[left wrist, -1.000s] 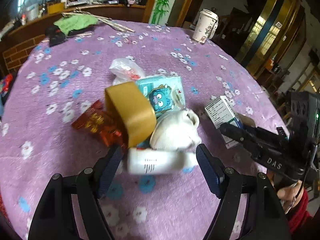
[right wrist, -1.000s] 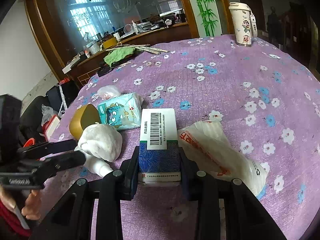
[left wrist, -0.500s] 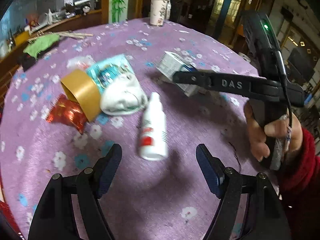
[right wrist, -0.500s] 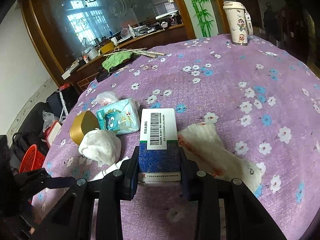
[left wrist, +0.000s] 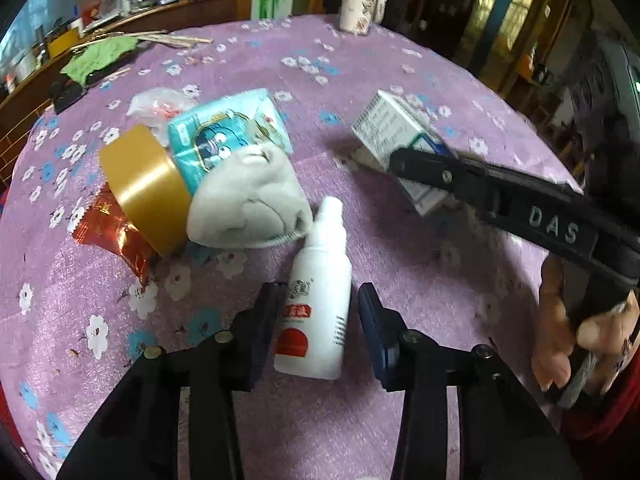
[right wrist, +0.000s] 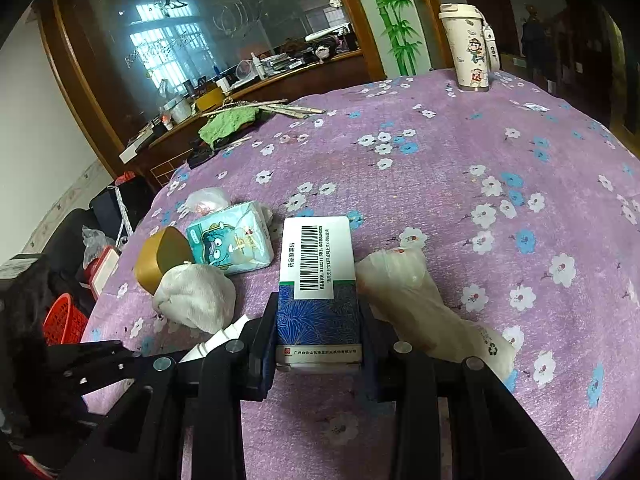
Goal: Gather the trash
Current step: 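Grasp the blue barcode box with the right tool while the left tool approaches the white spray bottle, then close the left tool on the white spray bottle and lift it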
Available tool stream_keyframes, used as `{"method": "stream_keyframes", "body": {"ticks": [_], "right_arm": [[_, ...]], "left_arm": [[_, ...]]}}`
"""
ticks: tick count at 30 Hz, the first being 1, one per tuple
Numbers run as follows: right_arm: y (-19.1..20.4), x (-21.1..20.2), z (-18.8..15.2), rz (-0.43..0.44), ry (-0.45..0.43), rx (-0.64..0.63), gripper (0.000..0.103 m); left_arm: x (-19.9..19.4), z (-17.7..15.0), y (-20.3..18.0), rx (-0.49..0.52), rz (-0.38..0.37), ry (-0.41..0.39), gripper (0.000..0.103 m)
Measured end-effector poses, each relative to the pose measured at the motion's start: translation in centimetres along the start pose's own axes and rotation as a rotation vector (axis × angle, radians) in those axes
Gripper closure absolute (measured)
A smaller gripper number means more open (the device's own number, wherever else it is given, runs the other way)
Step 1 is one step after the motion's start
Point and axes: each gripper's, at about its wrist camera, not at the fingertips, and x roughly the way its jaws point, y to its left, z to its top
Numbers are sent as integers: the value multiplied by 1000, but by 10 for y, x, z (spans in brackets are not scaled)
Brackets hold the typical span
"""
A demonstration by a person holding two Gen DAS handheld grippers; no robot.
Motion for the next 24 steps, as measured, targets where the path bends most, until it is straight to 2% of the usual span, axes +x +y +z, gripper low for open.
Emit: {"method": "stream_keyframes", "body": {"ticks": [2,11,19,21,24], "right_arm": [[3,0,-1,0,-2,-13,67],[19,2,-5,8,1,-84,67],[37,0,-10,6,-27,-171,67],[39,0,-11,10,-31,-182,67],[42,2,-11,8,-27,-198,67]], "left_arm": [[-2,-4,2,-18,4,-16,73],[-35,-41,19,-120,0,-107,74],[-70,-49,43,-206,80,-303,74],[-74,-49,48,-219,120,-346,74],[-73,-47,51,-215,126,-331,74]]}}
